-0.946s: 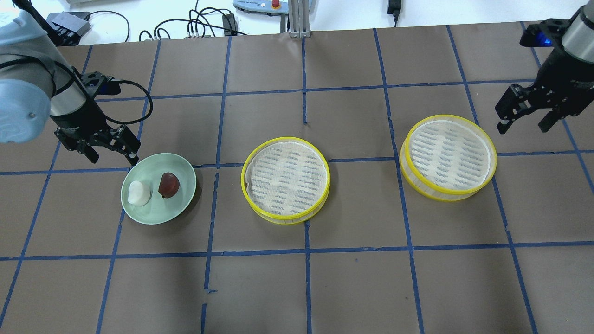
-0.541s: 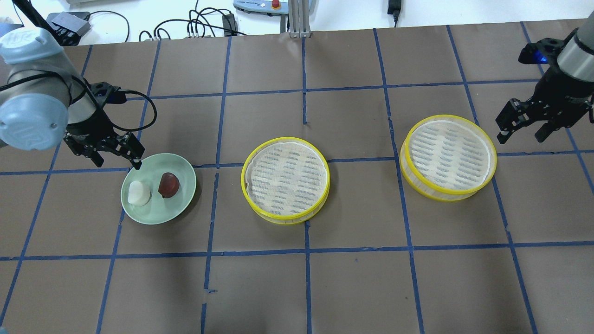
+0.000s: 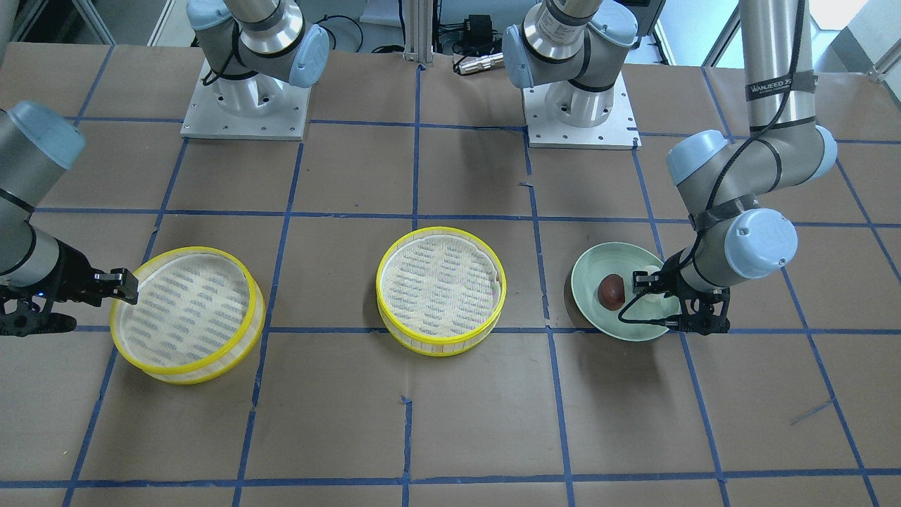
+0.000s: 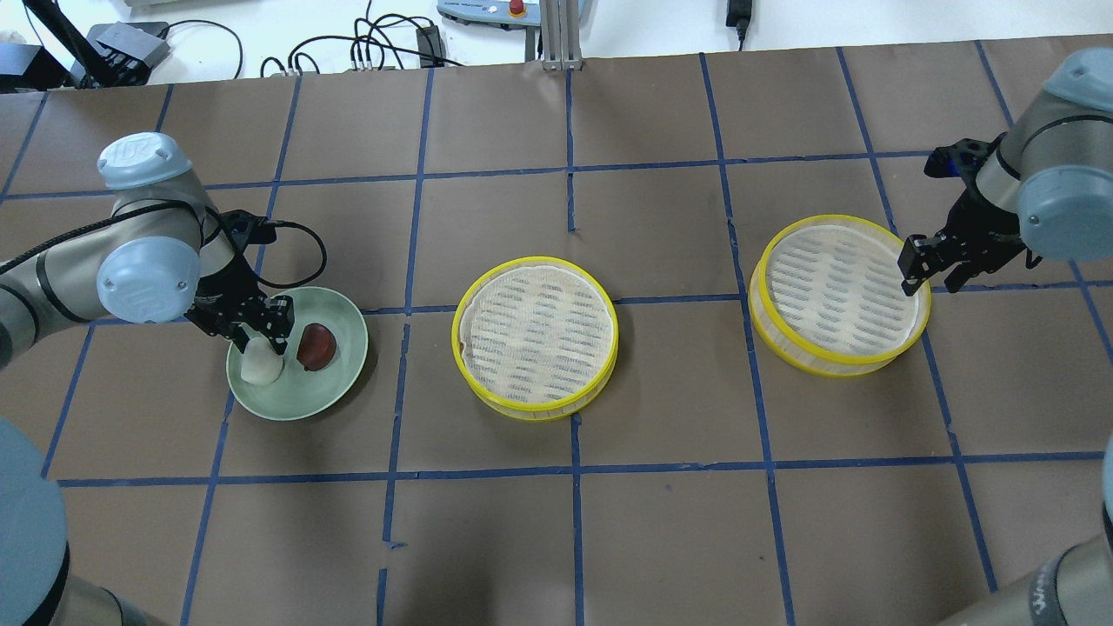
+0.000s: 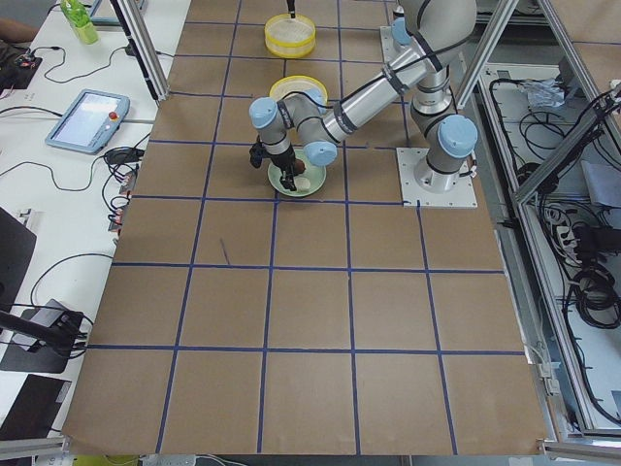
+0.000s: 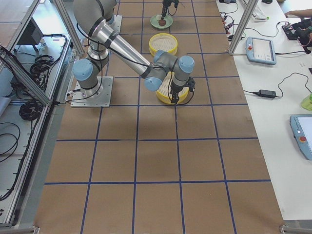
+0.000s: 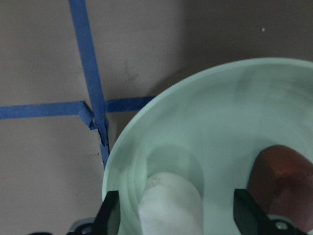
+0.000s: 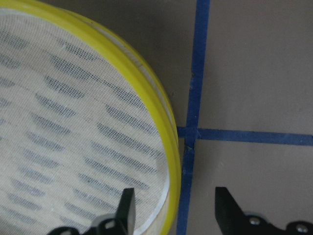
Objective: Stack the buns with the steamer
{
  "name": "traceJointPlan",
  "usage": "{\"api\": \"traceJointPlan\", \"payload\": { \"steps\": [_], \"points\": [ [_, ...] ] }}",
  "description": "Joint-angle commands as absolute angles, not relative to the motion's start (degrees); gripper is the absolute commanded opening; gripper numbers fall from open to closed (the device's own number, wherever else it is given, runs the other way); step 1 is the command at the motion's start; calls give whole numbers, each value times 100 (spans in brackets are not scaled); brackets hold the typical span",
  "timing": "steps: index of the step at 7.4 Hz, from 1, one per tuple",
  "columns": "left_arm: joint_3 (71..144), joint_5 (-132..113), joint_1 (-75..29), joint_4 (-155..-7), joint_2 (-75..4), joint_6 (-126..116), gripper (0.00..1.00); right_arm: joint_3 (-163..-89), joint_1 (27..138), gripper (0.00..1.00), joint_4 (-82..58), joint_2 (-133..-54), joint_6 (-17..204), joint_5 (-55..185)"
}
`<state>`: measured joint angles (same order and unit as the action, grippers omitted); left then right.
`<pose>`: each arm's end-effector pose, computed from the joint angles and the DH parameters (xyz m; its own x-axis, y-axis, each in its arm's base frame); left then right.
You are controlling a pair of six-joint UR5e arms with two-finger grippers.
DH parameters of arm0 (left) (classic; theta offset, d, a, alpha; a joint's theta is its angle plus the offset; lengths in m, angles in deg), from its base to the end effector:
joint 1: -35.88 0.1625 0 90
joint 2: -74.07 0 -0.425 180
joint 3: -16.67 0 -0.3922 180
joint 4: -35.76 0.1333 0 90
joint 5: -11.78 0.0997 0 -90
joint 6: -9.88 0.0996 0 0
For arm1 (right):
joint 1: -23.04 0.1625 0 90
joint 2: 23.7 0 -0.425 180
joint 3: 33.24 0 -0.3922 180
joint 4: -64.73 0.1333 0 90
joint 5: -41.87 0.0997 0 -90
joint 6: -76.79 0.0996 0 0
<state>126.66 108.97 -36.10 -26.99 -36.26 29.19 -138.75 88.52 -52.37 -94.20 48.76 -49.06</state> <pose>0.0464 -0.5333 0.1884 -0.9983 0.0421 -0.0403 0.0305 0.9668 0.2537 -0.1077 -0.5534 0.2258 -0.9970 -0.0590 -0.0505 -0.0651 0.9895 0.1290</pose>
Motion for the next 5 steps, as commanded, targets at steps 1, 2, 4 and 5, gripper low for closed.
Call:
{"api": "traceJointPlan", "payload": {
  "steps": [1,2,4,5],
  "points": [
    [12619,11013,-3671,-2717,-3440,2433,13,-13906,8852,32,-5304,-9367,4884,-4849],
    [12558,11022,-3741,-2778,-3152,2308,13,-13897,8852,16,-5330,-9314,4875,-4849],
    [12120,11031,-3951,-3836,-2510,2237,13,-13871,8852,6,-5313,-9322,4875,-4849],
    [11787,10935,-4327,-4164,-2473,1627,13,-13827,8852,6,-5217,-9383,4866,-4918]
  ]
}}
